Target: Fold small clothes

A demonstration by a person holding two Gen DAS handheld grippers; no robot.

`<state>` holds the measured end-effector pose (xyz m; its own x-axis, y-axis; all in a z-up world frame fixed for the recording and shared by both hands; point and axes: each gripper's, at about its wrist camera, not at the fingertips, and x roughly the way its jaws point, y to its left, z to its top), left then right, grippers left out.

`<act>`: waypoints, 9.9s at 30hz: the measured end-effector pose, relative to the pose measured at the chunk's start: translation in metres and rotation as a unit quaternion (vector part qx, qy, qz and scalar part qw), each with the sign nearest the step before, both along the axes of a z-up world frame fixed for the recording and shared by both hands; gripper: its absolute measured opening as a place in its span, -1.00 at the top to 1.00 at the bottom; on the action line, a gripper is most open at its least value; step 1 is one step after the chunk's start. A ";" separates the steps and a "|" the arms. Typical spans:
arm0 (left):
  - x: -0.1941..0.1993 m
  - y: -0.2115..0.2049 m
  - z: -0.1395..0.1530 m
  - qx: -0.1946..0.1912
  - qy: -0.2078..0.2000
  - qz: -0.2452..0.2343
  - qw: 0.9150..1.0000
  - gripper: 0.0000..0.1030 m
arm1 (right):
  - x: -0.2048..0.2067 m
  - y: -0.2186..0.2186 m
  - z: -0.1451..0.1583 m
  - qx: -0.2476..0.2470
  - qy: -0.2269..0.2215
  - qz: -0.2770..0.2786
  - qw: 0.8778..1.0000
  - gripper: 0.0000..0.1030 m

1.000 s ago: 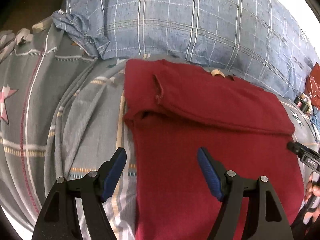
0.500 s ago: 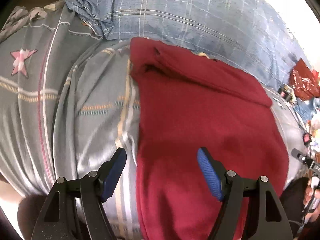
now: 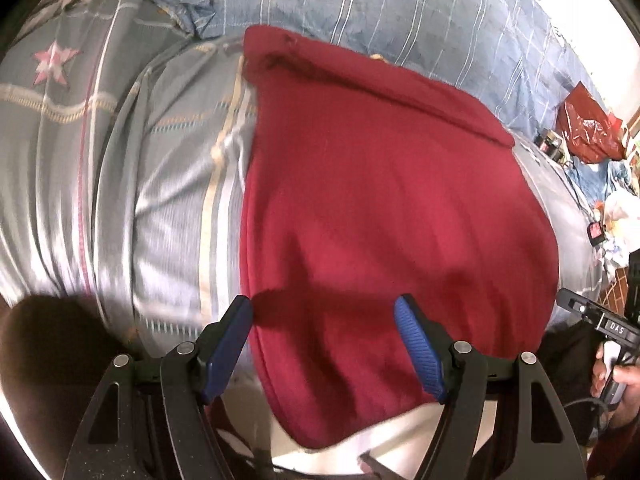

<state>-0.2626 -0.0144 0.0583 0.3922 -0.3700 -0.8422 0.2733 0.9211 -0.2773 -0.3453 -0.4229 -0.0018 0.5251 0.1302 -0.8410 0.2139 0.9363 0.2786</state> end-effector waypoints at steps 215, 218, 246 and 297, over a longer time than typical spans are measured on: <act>0.319 -0.073 -0.030 0.016 -0.067 0.150 0.986 -0.48 | 0.337 -0.053 0.039 0.001 -0.085 -0.007 0.996 -0.25; 0.294 -0.076 -0.016 0.023 -0.078 0.137 0.987 -0.48 | 0.333 -0.053 0.021 -0.021 -0.037 -0.005 0.999 -0.24; 0.246 -0.050 -0.018 0.034 -0.049 0.131 0.990 -0.52 | 0.464 0.181 0.019 -0.051 -0.041 0.192 0.979 -0.01; 0.236 -0.050 -0.029 -0.111 -0.030 0.050 0.992 0.43 | 0.448 0.172 0.056 0.052 -0.020 0.199 0.978 -0.62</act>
